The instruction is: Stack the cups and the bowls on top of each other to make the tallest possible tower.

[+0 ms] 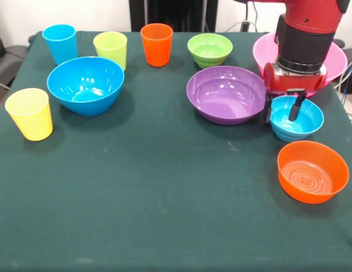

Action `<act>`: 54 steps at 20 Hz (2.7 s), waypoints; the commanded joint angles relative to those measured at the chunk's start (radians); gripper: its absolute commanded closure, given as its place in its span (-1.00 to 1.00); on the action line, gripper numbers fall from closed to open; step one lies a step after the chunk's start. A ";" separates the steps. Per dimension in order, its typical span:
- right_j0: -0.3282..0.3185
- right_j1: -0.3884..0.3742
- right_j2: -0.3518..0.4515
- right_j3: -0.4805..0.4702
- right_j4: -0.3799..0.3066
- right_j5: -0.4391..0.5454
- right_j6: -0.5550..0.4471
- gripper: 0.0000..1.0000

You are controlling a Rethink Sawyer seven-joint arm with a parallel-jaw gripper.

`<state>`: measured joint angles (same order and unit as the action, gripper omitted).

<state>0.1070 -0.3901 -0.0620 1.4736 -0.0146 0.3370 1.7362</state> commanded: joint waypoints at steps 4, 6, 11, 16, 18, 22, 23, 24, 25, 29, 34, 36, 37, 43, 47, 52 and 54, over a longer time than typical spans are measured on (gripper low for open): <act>-0.021 0.080 0.085 -0.019 0.001 -0.136 0.159 -1.00; -0.024 0.092 0.087 -0.024 -0.001 -0.150 0.157 -1.00; -0.024 0.115 0.087 -0.024 0.000 -0.178 0.158 -1.00; -0.003 0.121 0.073 -0.006 0.012 -0.196 0.179 -1.00; 0.003 0.114 0.070 0.012 0.016 -0.200 0.188 -1.00; 0.020 0.099 0.059 0.044 0.024 -0.208 0.211 -1.00; 0.024 0.097 0.057 0.049 0.025 -0.209 0.216 -1.00; 0.025 0.096 0.056 0.049 0.026 -0.208 0.217 -1.00; 0.027 0.098 0.055 0.047 0.026 -0.207 0.218 -1.00; 0.034 0.107 0.044 0.026 0.013 -0.206 0.213 -1.00; 0.041 0.103 0.034 0.021 0.009 -0.183 0.222 -1.00; 0.043 0.099 0.030 0.027 0.007 -0.180 0.231 -1.00; 0.045 0.098 0.027 0.027 0.005 -0.178 0.231 -1.00; 0.046 0.101 0.023 0.022 -0.003 -0.183 0.236 -1.00; 0.047 0.103 0.019 0.018 0.000 -0.182 0.238 -1.00; 0.051 0.103 0.015 0.018 0.002 -0.179 0.239 -1.00; 0.052 0.103 0.013 0.016 0.002 -0.180 0.238 -1.00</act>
<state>0.1466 -0.3152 -0.1001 1.4799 -0.0146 0.1722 1.8316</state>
